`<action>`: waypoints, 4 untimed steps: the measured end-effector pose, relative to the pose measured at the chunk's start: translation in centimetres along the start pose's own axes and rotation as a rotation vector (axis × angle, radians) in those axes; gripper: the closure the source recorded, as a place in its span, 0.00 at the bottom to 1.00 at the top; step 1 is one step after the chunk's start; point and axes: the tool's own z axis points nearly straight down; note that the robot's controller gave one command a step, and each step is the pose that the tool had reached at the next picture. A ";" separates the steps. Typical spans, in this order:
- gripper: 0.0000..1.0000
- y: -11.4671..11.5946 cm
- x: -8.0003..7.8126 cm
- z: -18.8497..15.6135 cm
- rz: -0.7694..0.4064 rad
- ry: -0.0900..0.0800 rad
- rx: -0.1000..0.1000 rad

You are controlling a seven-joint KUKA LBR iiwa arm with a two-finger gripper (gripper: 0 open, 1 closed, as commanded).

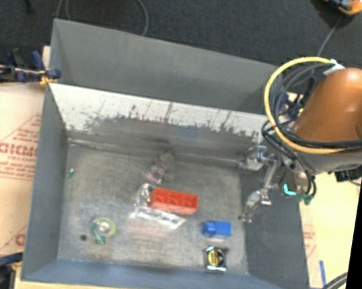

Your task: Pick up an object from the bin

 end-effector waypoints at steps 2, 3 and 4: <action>0.00 -2.1 3.5 12.6 0.040 -0.009 -0.001; 0.00 -1.3 2.1 12.4 -0.085 -0.010 0.001; 0.00 -2.8 1.9 15.2 -0.085 -0.015 0.002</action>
Offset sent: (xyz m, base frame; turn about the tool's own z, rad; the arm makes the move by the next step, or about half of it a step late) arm -0.0400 -0.0195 -0.1574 -0.1091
